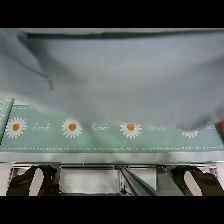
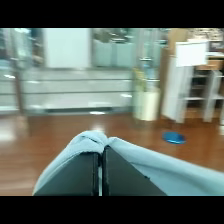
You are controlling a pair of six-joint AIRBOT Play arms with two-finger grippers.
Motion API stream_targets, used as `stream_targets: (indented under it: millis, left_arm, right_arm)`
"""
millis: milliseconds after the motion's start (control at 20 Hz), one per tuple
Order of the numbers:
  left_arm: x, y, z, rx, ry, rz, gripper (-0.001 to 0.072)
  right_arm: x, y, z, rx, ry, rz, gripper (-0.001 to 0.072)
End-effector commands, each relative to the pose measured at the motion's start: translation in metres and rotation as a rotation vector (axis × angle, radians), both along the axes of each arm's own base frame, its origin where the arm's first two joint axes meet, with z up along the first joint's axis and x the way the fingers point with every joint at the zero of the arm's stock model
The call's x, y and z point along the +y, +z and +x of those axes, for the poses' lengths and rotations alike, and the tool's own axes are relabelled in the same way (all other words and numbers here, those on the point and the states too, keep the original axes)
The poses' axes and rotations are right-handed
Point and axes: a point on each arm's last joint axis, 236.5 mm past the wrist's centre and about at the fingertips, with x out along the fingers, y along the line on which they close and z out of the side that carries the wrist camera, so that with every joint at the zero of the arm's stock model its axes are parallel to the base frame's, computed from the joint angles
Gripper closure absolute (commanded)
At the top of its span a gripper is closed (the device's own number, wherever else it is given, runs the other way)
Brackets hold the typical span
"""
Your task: Fold the shirts.
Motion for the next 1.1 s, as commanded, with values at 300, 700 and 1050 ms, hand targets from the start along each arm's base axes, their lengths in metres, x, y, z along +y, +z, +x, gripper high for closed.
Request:
stream_targets:
  millis: [300,700,1050]
  left_arm:
    - [0.039,-0.142,0.066,0.448,0.067,-0.111,0.0688]
    - [0.026,-0.361,0.214,0.949,-0.160,-0.403,0.0688]
    - [0.038,-0.465,0.335,1.038,-0.149,-0.638,0.0688]
  right_arm:
    - [-0.017,-0.122,0.048,0.333,-0.049,0.105,0.0684]
    - [0.010,-0.313,0.201,0.693,0.125,0.279,0.0684]
    - [0.007,-0.433,0.331,0.793,0.087,0.475,0.0684]
